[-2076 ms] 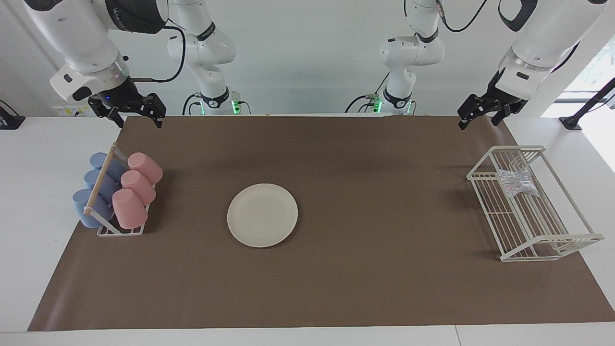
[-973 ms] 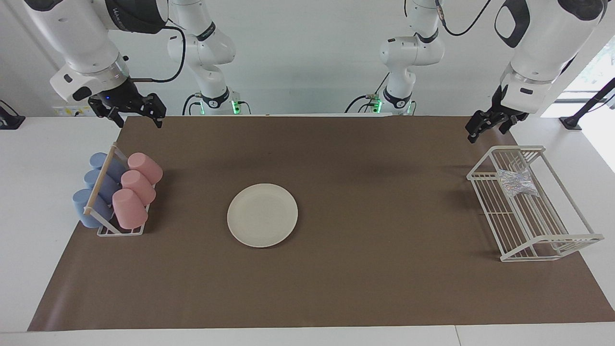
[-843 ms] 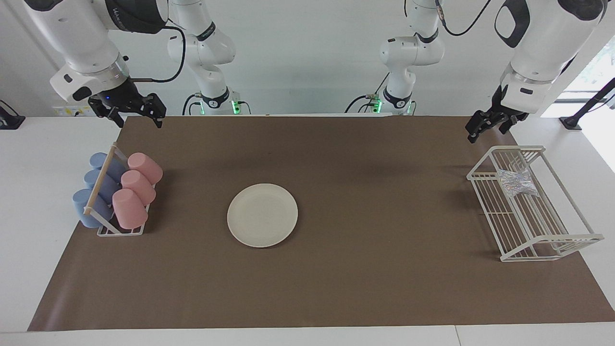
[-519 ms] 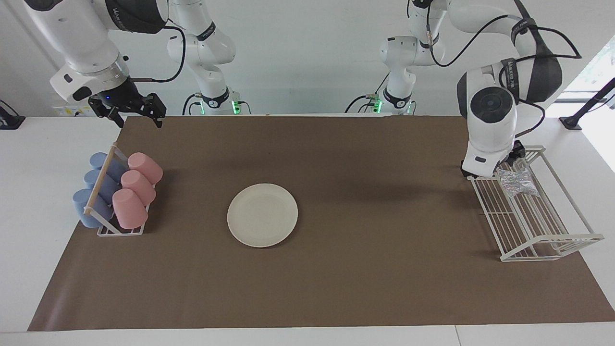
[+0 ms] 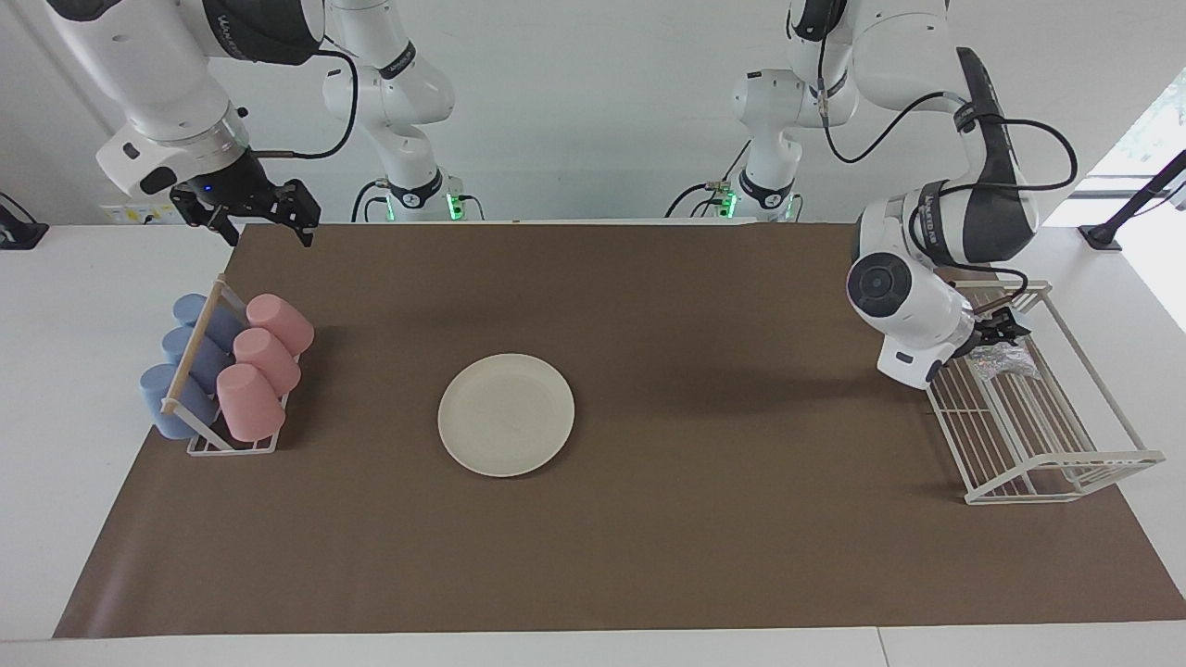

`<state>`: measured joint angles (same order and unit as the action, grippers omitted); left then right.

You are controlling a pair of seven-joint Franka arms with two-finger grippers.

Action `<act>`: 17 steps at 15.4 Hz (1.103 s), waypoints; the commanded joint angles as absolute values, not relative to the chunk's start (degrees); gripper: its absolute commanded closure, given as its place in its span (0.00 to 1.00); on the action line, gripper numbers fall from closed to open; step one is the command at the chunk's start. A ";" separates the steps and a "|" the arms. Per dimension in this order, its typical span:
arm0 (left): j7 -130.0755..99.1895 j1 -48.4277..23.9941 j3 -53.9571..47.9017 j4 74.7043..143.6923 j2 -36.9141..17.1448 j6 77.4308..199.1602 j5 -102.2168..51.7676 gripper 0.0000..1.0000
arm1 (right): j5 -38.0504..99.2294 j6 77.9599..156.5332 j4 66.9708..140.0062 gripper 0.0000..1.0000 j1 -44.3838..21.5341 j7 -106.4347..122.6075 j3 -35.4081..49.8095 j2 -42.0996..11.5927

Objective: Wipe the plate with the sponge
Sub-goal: 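Reach the left gripper into the wire rack and grasp the wrapped sponge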

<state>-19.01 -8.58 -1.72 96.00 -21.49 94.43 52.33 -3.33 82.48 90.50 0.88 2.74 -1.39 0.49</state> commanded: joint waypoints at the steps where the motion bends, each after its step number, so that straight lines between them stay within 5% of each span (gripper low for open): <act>1: -19.42 -8.96 -1.41 95.45 -21.36 92.99 53.35 0.03 | -2.72 82.53 91.85 0.00 1.58 4.31 -1.14 1.67; 5: -19.42 -9.32 -1.49 93.17 -22.15 91.50 52.91 0.30 | -2.55 83.32 91.76 0.00 1.58 4.40 -1.05 1.67; 9: -20.30 -9.49 -1.49 93.43 -22.15 91.14 52.91 0.98 | -2.46 83.58 91.76 0.00 1.76 3.43 -1.14 1.67; 17: -20.48 -9.32 -1.49 90.20 -21.45 91.23 48.19 1.00 | -2.02 83.50 91.58 0.00 1.32 -15.16 -1.14 1.58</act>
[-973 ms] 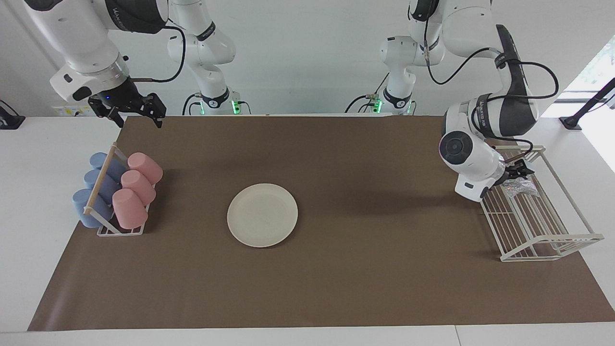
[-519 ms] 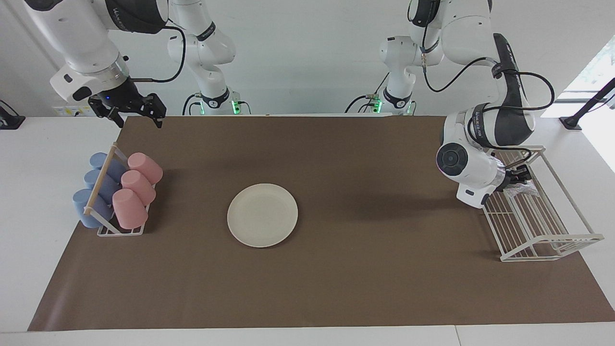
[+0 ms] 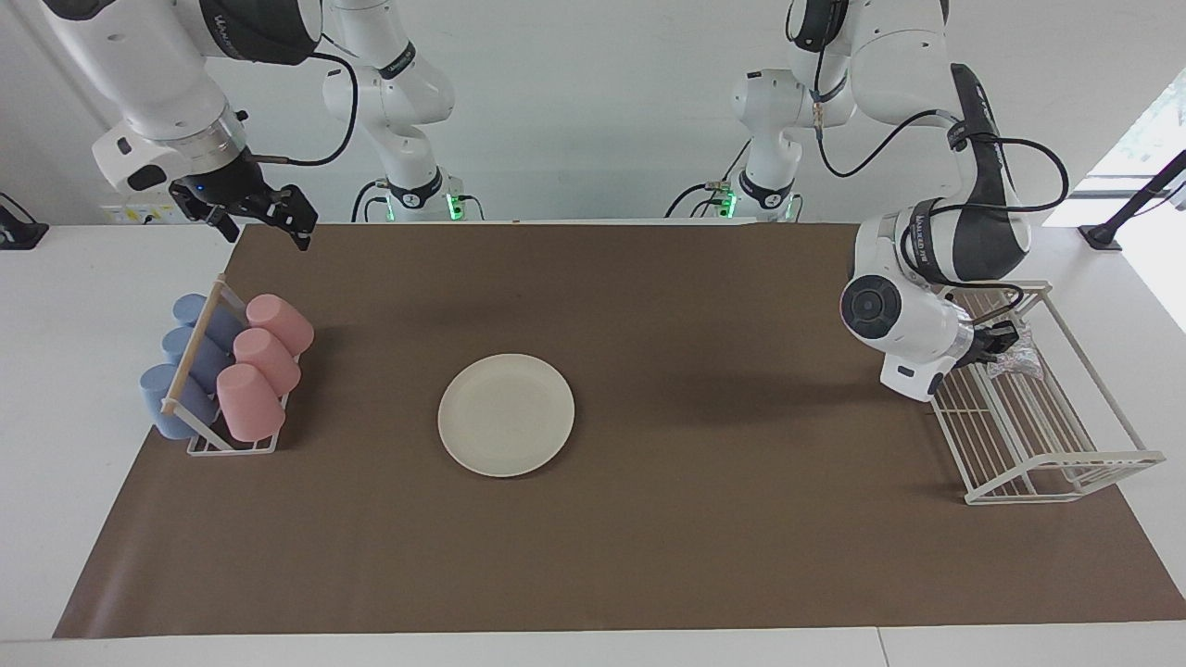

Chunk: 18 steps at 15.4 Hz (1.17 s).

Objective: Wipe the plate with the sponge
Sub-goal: 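Reach the left gripper into the wire rack and grasp the wrapped sponge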

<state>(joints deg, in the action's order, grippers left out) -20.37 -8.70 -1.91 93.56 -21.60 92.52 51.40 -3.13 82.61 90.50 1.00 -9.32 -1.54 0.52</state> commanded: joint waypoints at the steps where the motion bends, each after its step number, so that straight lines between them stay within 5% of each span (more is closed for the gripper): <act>1: -20.30 -9.06 -1.58 86.87 -21.10 89.84 43.81 1.00 | -1.50 83.50 91.58 0.00 1.06 -20.77 -1.06 1.58; 8: -20.56 -8.18 -0.71 69.09 -18.30 76.03 11.48 1.00 | 4.92 83.50 91.41 0.00 1.05 -42.43 -0.88 2.28; 15: -24.26 2.27 -0.26 70.83 -13.45 77.60 -24.92 1.00 | 5.27 85.59 91.23 0.00 -0.09 -58.69 0.79 2.37; 18: -23.73 4.39 -0.26 83.18 -7.50 84.08 -37.92 1.00 | 5.36 86.31 90.62 0.00 -1.84 -68.18 0.79 2.55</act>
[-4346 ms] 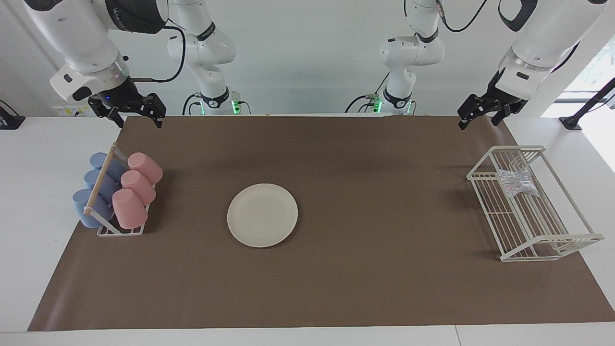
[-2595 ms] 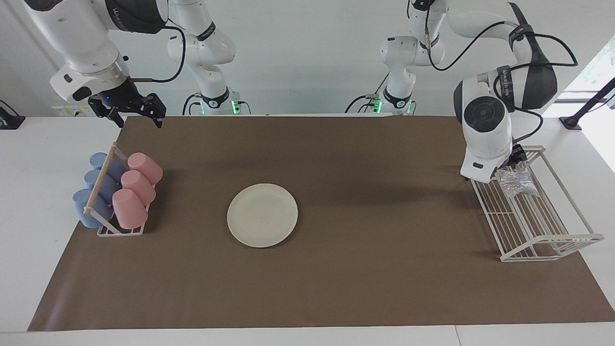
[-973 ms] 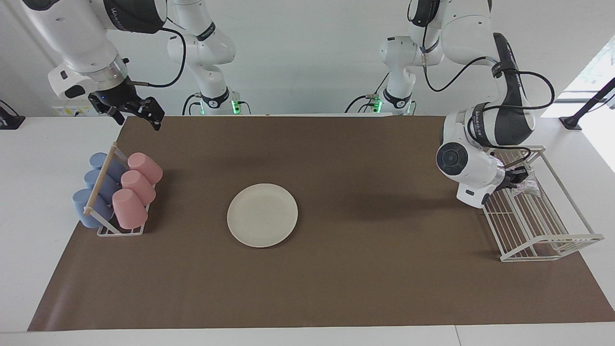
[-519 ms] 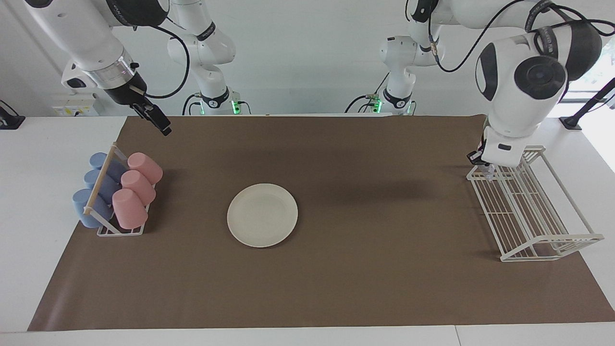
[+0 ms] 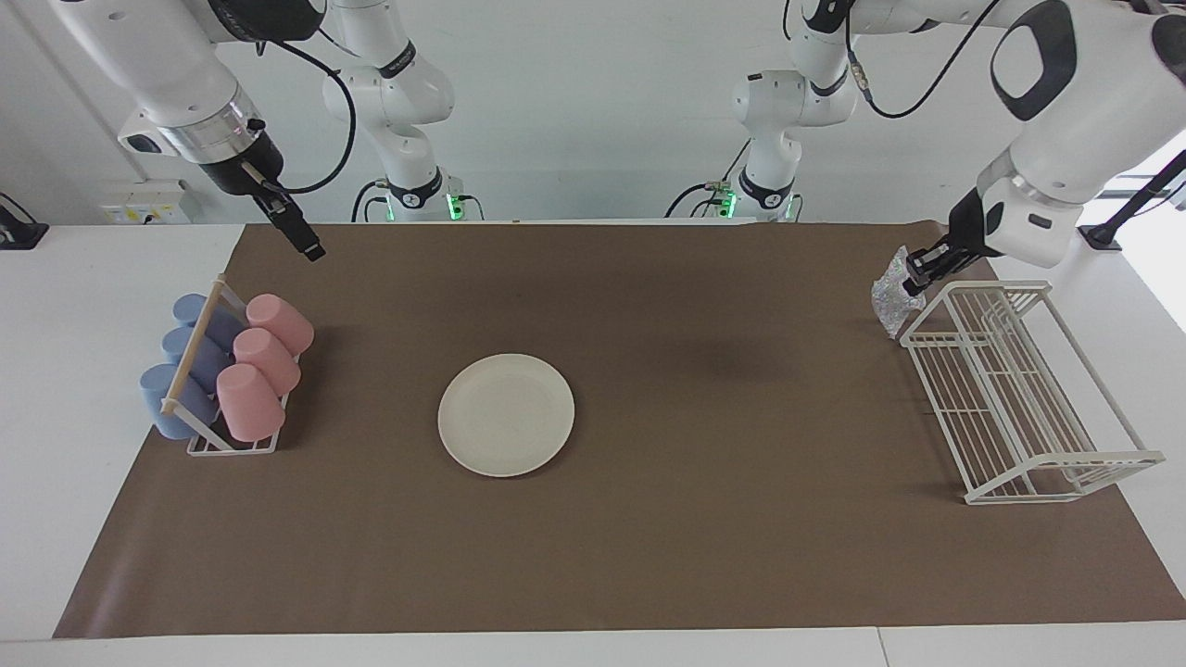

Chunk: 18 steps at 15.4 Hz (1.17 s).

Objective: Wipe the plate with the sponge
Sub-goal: 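Reach the left gripper into the wire rack and grasp the wrapped sponge, then carry the sponge toward the plate while the right gripper approaches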

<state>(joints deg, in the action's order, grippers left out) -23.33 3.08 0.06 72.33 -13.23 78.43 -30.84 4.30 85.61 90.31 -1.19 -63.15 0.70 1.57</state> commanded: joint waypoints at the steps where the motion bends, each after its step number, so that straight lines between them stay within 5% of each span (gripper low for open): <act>1: -23.38 4.39 -0.26 88.71 -4.77 87.33 -42.06 1.00 | 5.27 86.05 90.62 0.00 -2.63 -69.16 0.79 2.55; 6: -11.89 2.56 -0.70 112.11 6.40 97.99 -58.76 1.00 | 5.45 83.33 90.70 0.00 -5.53 -74.85 1.67 3.08; 11: -0.82 -0.88 -0.79 119.86 6.86 97.74 -70.29 1.00 | 7.29 83.94 90.88 0.00 -15.98 -92.88 1.67 4.13; 18: 11.43 -4.65 -0.79 129.46 7.82 94.92 -84.36 1.00 | 12.13 88.33 91.14 0.00 -19.86 -106.42 3.78 4.39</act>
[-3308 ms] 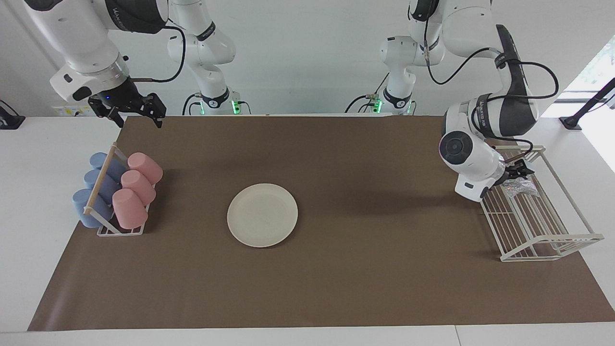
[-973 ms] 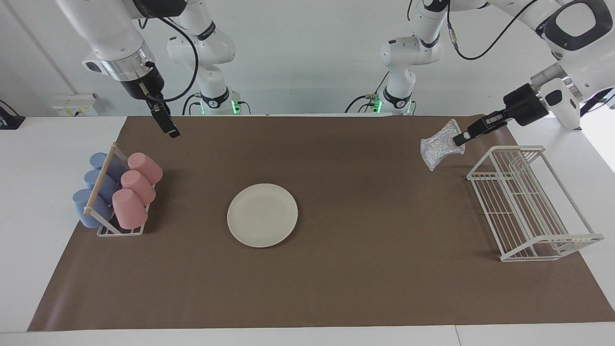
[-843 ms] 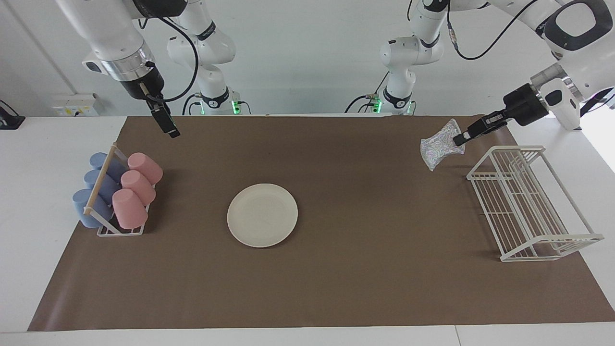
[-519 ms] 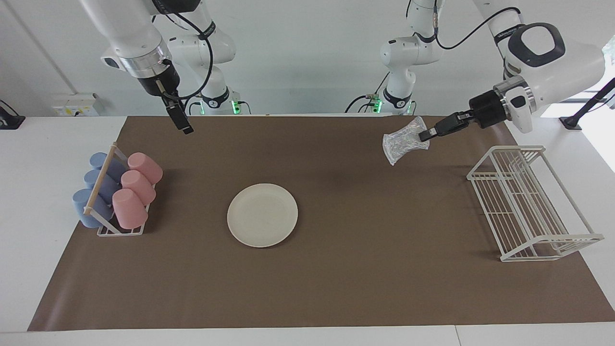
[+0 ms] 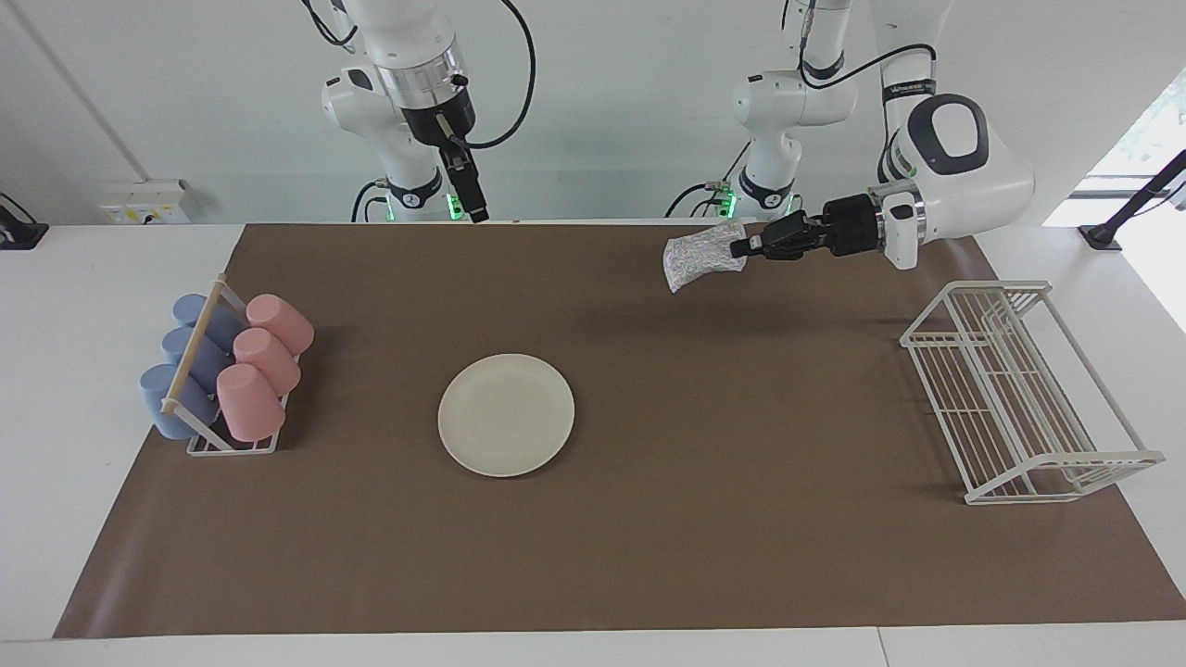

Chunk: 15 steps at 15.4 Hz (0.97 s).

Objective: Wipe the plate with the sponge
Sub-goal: 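Carry the sponge toward the plate while the right gripper approaches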

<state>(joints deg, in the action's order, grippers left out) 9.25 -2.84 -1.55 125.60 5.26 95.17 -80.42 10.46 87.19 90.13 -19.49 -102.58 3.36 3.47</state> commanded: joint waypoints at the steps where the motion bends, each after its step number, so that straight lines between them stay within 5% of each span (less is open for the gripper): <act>1: 11.43 -5.35 -0.79 129.55 7.74 94.57 -84.46 1.00 | 12.13 88.33 91.32 0.00 -20.65 -106.61 4.21 4.48; 15: 15.64 -8.00 -0.79 130.78 7.47 92.72 -87.10 1.00 | 12.57 102.99 99.84 0.00 -30.22 -119.42 5.54 7.65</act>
